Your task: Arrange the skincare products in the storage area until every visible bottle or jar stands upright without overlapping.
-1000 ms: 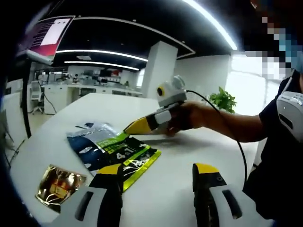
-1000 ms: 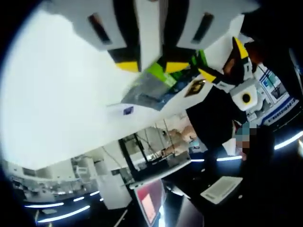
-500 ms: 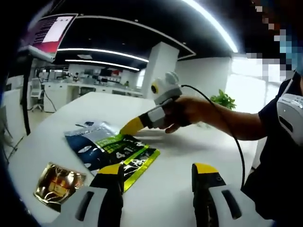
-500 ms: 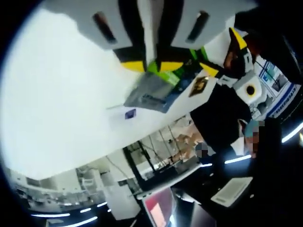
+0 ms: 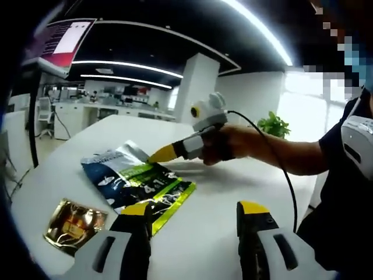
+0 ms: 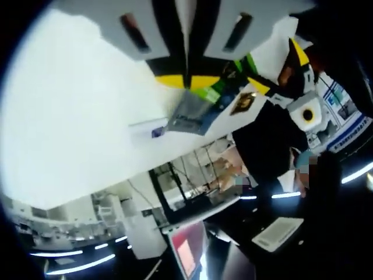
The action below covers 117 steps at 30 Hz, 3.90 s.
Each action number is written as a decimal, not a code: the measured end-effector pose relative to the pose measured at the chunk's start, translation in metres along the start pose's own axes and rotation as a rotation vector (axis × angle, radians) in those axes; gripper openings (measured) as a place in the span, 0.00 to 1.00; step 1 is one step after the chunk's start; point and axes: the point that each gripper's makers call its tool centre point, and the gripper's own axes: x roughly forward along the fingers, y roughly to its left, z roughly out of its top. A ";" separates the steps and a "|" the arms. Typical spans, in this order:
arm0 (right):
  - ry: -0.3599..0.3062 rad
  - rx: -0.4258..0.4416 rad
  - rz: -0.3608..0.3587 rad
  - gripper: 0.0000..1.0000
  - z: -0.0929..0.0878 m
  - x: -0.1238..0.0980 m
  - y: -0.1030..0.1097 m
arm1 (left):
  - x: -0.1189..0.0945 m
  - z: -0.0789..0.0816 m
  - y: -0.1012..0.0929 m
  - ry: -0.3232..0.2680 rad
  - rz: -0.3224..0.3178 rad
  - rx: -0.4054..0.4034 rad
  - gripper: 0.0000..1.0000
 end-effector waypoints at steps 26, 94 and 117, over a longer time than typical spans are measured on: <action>-0.123 -0.186 0.012 0.00 0.014 -0.029 0.038 | -0.015 0.023 0.057 -0.121 0.195 -0.330 0.30; -0.473 -0.029 -0.160 0.00 -0.011 -0.247 0.022 | 0.091 0.078 -0.091 -0.039 -0.096 -0.064 0.00; -0.552 0.033 -0.244 0.00 -0.031 -0.302 0.012 | 0.138 0.086 -0.127 -0.035 -0.199 -0.063 0.00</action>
